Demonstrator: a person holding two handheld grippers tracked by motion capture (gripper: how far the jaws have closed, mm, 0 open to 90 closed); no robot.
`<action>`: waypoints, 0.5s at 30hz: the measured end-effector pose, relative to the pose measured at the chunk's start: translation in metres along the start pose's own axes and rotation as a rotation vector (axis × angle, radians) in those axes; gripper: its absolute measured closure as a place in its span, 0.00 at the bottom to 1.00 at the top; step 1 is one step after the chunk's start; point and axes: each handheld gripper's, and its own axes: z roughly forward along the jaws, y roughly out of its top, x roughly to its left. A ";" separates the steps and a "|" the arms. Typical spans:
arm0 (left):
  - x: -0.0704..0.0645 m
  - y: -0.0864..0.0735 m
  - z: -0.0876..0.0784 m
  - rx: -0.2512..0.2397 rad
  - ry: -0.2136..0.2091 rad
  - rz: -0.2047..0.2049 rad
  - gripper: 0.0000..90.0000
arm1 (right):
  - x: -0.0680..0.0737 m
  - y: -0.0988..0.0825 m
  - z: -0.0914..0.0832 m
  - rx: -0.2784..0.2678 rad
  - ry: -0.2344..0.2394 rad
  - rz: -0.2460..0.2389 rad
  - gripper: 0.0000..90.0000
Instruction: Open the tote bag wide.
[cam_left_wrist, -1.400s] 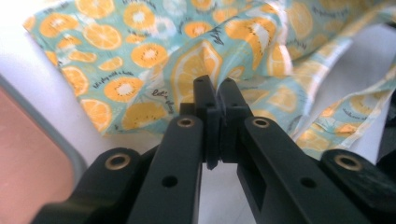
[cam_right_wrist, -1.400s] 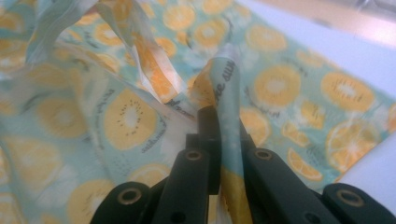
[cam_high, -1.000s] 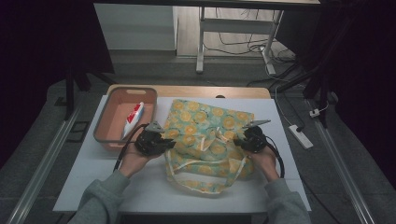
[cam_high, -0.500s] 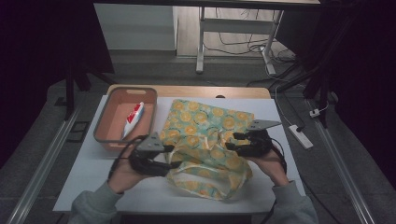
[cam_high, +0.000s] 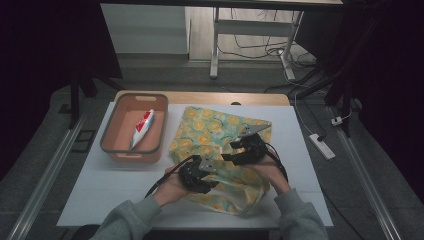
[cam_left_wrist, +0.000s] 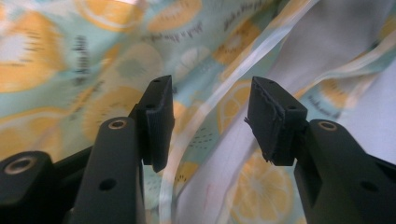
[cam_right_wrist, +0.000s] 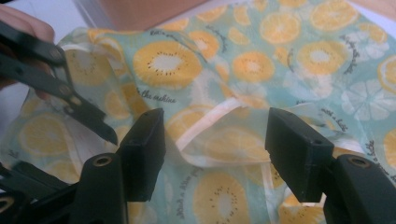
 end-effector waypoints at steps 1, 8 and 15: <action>0.000 0.000 0.004 0.012 -0.002 0.007 0.56 | -0.001 -0.001 0.001 0.008 0.001 0.002 0.43; 0.004 -0.004 0.025 0.071 -0.036 0.012 0.64 | -0.003 -0.004 0.025 0.100 0.033 -0.001 0.41; 0.009 -0.014 0.031 0.070 -0.097 -0.014 0.88 | 0.001 -0.013 0.069 0.248 0.088 -0.020 0.39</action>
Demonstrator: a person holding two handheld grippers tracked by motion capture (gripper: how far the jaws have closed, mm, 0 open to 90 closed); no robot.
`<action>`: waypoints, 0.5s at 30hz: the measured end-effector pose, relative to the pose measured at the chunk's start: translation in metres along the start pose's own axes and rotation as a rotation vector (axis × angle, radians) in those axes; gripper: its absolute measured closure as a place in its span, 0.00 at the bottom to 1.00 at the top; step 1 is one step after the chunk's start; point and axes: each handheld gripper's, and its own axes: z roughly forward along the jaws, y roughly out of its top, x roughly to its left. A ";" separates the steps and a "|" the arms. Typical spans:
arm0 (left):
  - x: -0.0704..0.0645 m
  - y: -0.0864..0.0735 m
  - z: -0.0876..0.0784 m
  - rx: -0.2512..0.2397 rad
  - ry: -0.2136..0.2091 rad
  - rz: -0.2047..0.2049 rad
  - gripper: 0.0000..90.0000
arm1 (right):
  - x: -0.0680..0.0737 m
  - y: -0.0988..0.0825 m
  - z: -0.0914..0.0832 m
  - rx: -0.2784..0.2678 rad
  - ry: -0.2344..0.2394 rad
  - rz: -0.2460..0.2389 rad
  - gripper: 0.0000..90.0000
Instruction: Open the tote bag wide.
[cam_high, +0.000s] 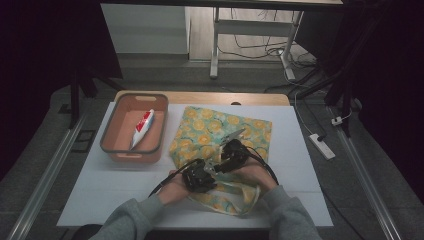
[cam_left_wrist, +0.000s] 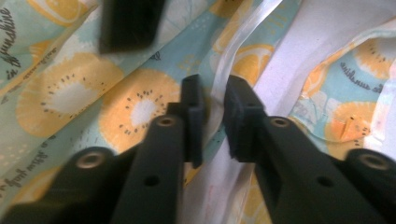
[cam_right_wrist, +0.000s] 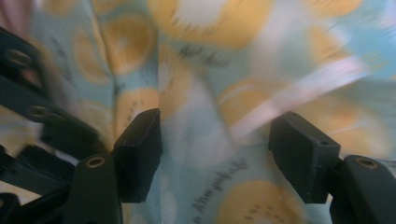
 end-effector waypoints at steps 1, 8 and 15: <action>0.000 -0.001 0.000 -0.002 -0.006 -0.001 0.92 | 0.002 0.000 0.004 0.016 -0.008 -0.005 0.39; 0.001 -0.004 -0.003 -0.012 -0.023 0.000 0.99 | 0.011 0.002 0.010 0.023 -0.123 -0.082 0.68; -0.003 -0.014 -0.025 -0.061 -0.038 0.006 0.99 | 0.005 0.006 -0.004 -0.053 -0.133 -0.082 1.00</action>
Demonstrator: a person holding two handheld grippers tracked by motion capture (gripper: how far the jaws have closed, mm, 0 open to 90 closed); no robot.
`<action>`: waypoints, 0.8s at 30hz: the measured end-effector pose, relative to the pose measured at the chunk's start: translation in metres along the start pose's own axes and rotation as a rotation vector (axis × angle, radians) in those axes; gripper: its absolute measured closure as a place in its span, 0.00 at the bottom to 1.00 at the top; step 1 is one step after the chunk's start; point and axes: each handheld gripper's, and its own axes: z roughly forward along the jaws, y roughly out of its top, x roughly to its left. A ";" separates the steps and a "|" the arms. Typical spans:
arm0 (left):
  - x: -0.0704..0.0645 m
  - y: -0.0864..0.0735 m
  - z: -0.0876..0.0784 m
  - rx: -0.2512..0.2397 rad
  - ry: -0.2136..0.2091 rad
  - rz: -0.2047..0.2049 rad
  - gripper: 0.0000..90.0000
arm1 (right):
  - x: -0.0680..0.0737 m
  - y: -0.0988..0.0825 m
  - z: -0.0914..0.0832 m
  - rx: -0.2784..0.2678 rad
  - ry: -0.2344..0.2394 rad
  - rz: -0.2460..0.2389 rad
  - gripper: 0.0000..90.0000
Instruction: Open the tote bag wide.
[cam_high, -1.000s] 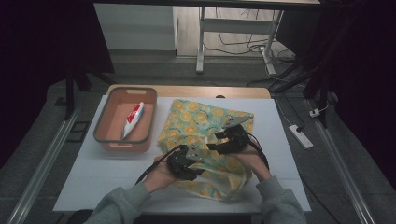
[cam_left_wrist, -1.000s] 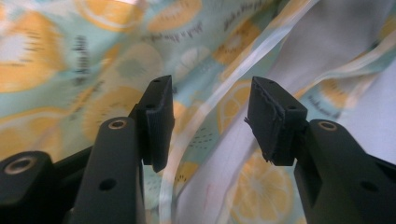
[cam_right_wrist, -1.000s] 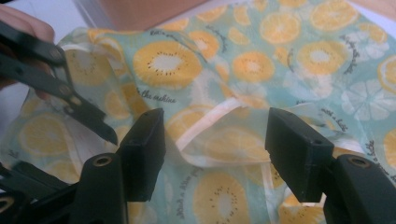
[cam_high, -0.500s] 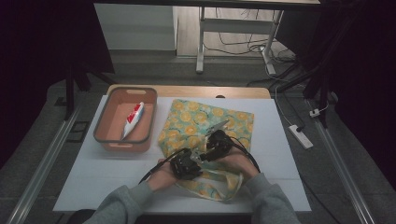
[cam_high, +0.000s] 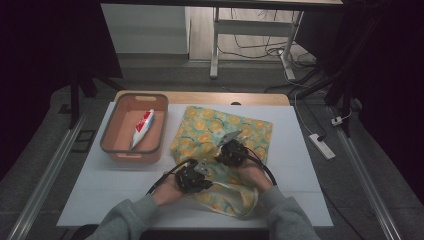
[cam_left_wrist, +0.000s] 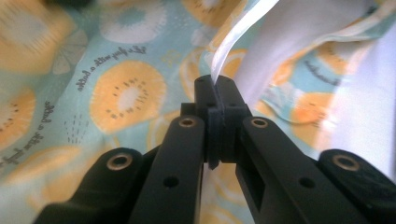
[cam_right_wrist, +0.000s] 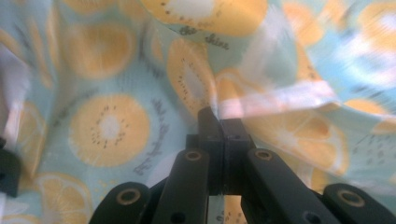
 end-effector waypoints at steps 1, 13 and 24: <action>-0.001 -0.002 -0.005 -0.013 -0.009 -0.002 0.99 | -0.002 0.002 -0.006 -0.031 -0.004 0.009 1.00; -0.024 -0.026 -0.056 -0.142 -0.119 0.047 0.99 | -0.050 0.013 -0.026 -0.151 -0.136 0.203 1.00; -0.017 -0.024 -0.060 -0.193 0.002 -0.026 0.55 | -0.045 0.010 -0.011 -0.112 -0.110 0.187 0.69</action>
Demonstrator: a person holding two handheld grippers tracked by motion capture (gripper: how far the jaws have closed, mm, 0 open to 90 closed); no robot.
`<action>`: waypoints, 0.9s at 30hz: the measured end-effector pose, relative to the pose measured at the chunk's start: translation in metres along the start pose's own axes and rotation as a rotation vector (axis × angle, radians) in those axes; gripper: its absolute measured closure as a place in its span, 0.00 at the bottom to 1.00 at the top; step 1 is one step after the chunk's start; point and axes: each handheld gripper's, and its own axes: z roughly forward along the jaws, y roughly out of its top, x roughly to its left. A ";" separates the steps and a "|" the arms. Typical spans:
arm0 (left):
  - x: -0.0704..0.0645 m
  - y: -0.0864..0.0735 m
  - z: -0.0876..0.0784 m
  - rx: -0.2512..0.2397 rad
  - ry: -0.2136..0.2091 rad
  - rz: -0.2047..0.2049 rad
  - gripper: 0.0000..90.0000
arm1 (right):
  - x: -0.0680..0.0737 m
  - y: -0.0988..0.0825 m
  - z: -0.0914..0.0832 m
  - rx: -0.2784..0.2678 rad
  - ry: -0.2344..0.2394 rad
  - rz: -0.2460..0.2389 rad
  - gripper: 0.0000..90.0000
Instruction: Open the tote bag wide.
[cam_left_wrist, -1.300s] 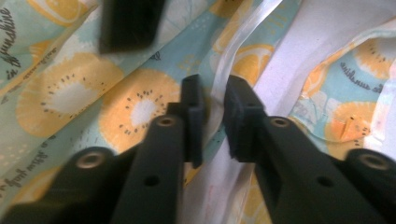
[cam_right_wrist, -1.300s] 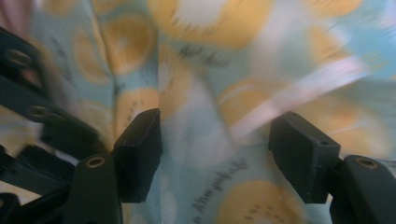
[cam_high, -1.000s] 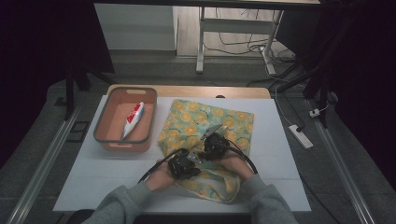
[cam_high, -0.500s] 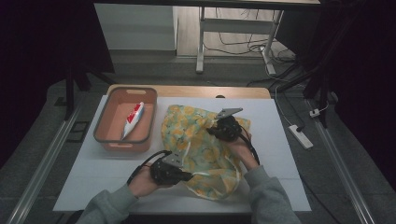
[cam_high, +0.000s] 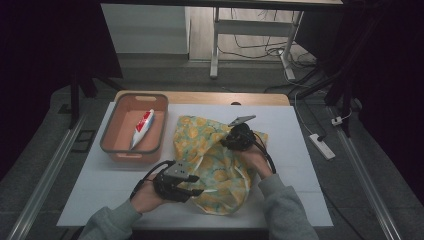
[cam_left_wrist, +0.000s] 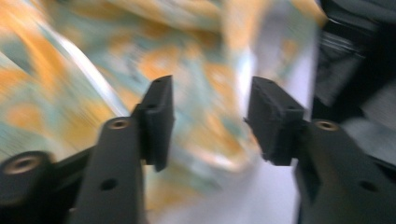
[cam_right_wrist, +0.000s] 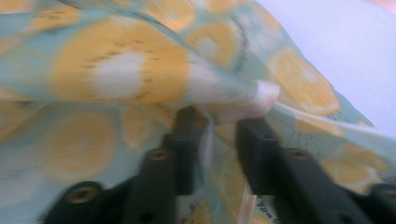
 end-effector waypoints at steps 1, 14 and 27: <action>0.001 0.004 -0.001 -0.008 0.040 -0.003 0.50 | 0.004 0.001 -0.005 -0.017 0.012 -0.003 0.64; 0.041 0.022 0.001 0.049 0.282 -0.111 0.57 | 0.058 -0.025 -0.069 -0.003 0.045 -0.026 0.39; 0.066 0.005 0.011 0.160 0.318 -0.177 0.99 | 0.041 -0.073 -0.067 0.153 -0.027 -0.034 1.00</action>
